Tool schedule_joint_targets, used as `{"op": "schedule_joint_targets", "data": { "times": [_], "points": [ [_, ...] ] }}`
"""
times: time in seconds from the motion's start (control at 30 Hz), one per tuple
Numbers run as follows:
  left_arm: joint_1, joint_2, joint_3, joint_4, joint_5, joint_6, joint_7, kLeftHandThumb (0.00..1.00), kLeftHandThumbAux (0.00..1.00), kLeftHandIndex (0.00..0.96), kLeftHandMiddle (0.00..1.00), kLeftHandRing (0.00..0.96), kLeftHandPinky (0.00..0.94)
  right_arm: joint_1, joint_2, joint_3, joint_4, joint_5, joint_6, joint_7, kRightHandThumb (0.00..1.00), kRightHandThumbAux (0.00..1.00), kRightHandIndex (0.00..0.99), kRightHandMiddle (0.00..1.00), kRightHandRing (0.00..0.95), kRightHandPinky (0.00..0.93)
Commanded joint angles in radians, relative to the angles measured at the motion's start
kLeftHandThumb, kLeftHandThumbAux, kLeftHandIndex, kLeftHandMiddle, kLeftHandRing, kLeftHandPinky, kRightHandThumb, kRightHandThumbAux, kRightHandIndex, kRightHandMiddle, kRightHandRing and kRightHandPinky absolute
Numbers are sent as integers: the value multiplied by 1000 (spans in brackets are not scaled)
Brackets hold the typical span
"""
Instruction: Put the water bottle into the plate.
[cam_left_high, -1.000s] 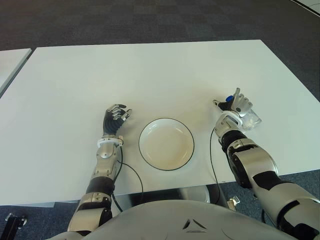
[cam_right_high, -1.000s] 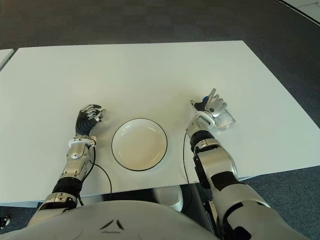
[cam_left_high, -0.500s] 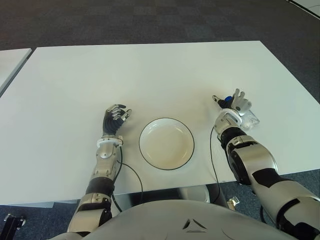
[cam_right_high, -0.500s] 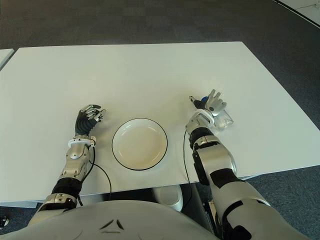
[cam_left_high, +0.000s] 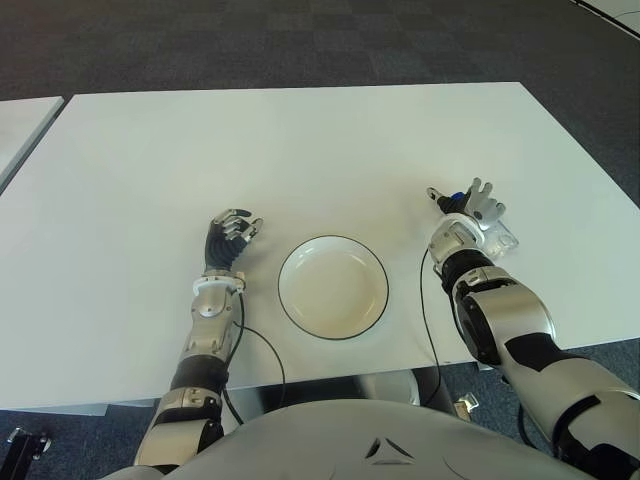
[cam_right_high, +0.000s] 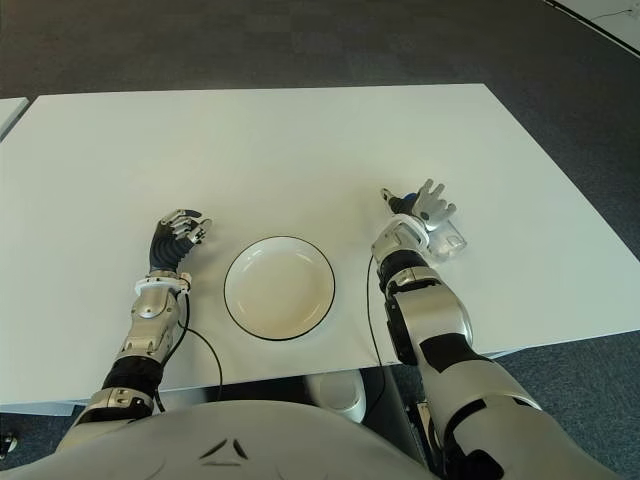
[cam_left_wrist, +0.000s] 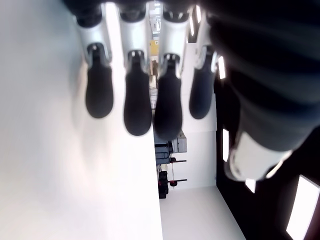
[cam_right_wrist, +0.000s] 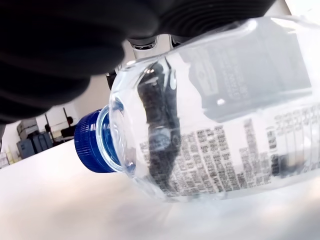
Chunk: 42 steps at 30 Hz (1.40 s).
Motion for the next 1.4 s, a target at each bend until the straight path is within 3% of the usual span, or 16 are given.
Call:
{"op": "schedule_joint_targets", "data": {
  "times": [0.03,0.27,0.5,0.63,0.7,0.8,1.07,1.13,1.23,1.33,1.4],
  "points": [
    [31,0,-1,19,-8,42,1,707,710,434,638,623,595,127,70,-34,81,97,33,154,504,326,0,0,0,10],
    [32,1,3,16,-14,43,-4,707,711,434,633,617,595,161,69,-49,75,112,-22,146,508,381,0,0,0,41],
    [34,4,4,15,-17,40,-8,707,711,434,633,618,593,202,50,-90,74,127,-131,83,530,474,17,34,51,176],
    [34,6,4,16,-18,39,-7,706,711,433,632,617,589,209,48,-101,75,127,-166,66,564,511,165,95,106,223],
    [33,7,5,20,-19,38,-6,706,711,433,630,616,587,216,46,-104,74,123,-192,44,622,589,297,162,171,290],
    [31,9,6,27,-19,34,-5,706,711,434,630,615,587,227,40,-100,74,110,-230,14,680,668,383,239,251,370],
    [34,8,6,21,-20,36,-3,706,711,434,636,623,599,249,31,-96,79,99,-311,-31,710,704,431,413,421,515],
    [35,8,5,19,-18,35,-1,706,711,434,637,622,595,253,32,-103,80,106,-328,-47,713,705,434,510,539,594],
    [35,8,5,19,-18,34,0,706,711,434,636,620,592,255,37,-113,81,112,-342,-65,714,706,436,577,614,649],
    [36,9,5,18,-18,33,-1,706,712,433,634,617,589,256,42,-122,81,120,-356,-85,716,706,436,622,657,684],
    [36,10,6,16,-19,36,-1,706,712,433,633,616,589,258,45,-132,80,126,-371,-105,779,691,424,580,680,712]
  ]
}}
